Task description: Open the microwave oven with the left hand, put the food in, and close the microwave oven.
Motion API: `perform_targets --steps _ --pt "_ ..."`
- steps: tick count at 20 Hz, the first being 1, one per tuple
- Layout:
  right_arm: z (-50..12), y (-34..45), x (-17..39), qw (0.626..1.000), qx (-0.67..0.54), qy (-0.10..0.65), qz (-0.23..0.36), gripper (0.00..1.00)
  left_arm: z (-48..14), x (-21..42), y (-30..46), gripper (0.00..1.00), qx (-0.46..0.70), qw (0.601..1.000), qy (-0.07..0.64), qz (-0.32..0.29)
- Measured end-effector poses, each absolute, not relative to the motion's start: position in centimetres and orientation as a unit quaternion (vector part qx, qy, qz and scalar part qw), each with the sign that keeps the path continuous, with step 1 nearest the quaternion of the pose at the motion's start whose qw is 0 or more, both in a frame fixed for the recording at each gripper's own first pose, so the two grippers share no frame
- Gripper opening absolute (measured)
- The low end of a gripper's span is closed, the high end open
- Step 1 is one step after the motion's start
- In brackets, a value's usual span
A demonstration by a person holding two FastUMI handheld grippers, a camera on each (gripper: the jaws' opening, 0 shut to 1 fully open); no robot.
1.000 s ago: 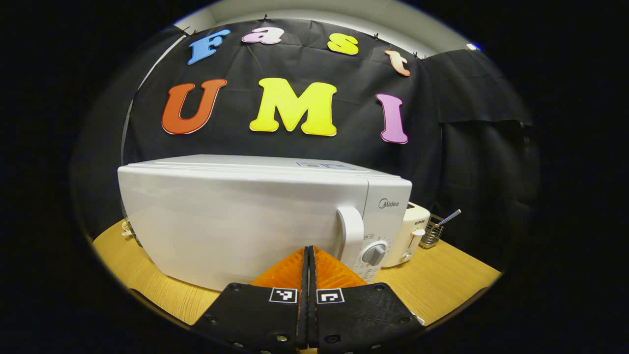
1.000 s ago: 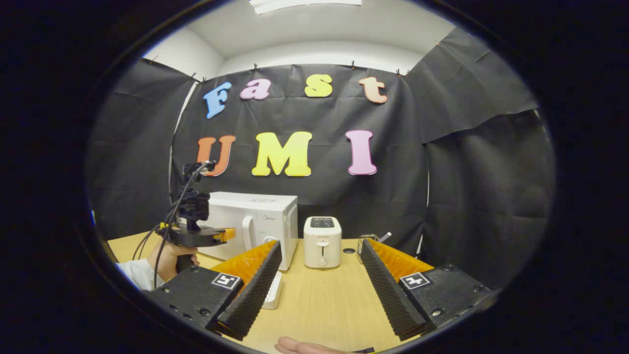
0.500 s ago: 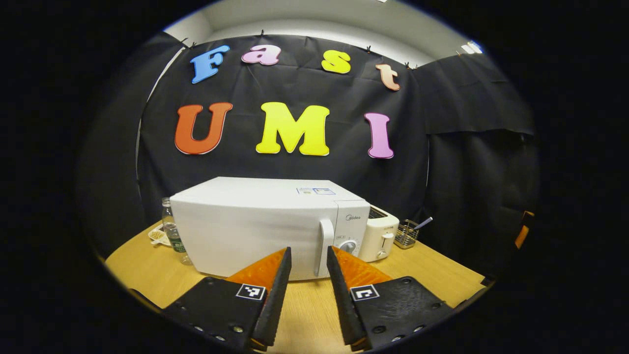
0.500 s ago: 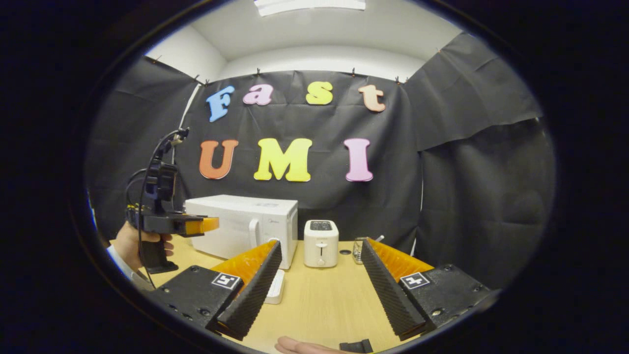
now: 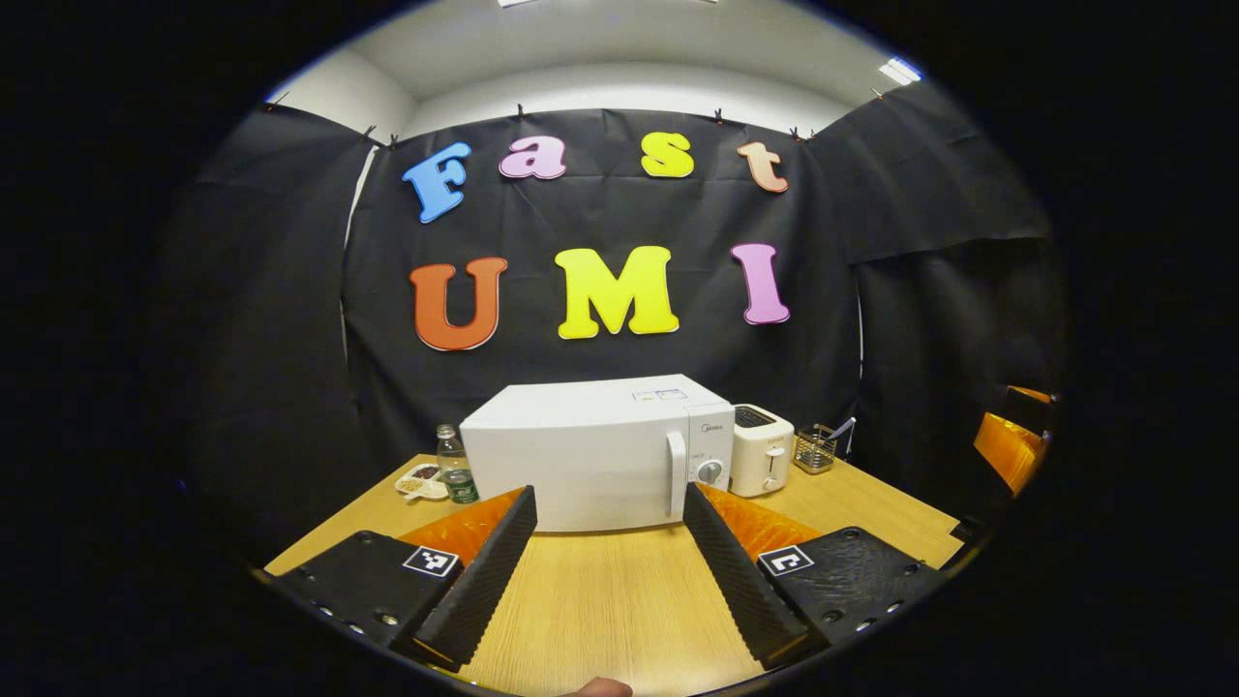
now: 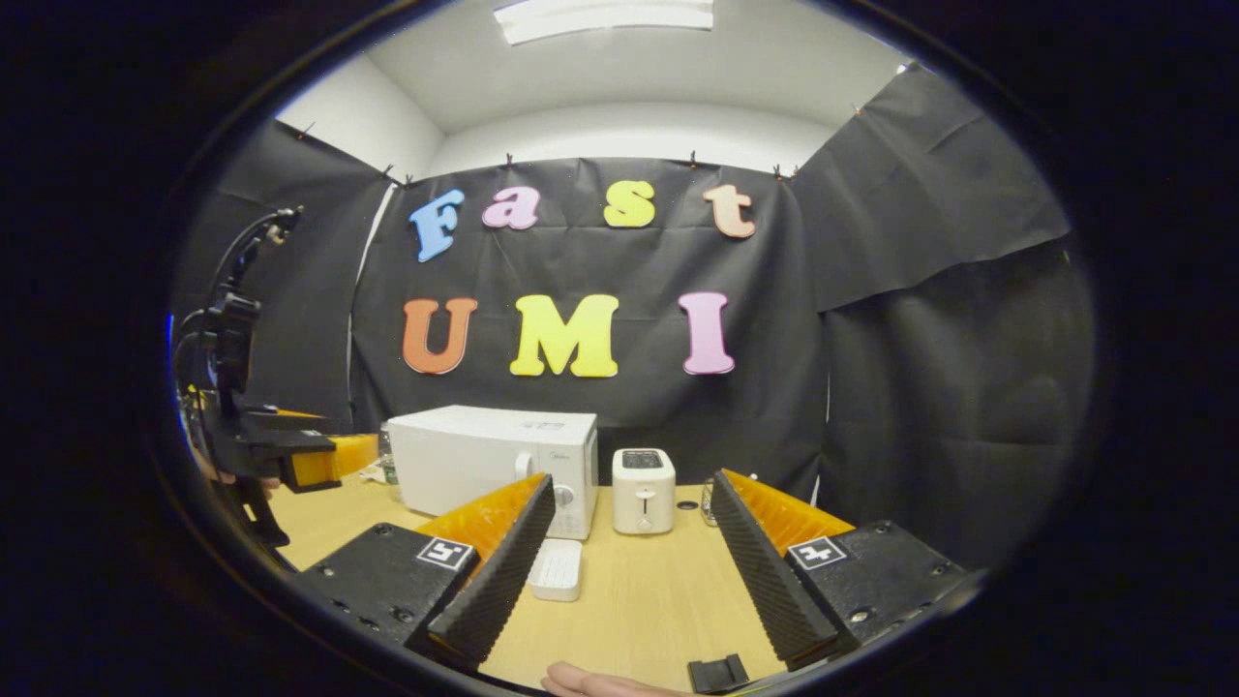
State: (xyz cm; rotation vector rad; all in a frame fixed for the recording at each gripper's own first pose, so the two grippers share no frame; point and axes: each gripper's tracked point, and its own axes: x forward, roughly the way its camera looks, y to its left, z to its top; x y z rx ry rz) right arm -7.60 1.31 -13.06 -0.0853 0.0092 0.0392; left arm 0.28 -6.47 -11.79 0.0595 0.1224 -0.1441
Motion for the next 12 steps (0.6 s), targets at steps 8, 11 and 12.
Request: perform_targets --steps 8,11,12 --pt "-10.7 2.6 -8.1 0.999 -0.041 -0.003 0.012 0.95 -7.0 -5.5 -3.9 0.96 0.015 0.999 0.000 -0.044" --pt "-9.7 3.4 -8.6 0.999 -0.040 -0.005 0.019 1.00 -5.6 -6.6 -2.8 0.96 0.011 0.999 -0.019 -0.034" --pt "-9.1 3.5 -8.8 0.999 -0.040 -0.008 0.020 0.95 -5.3 -6.9 -2.4 0.96 0.008 0.999 -0.021 -0.032"
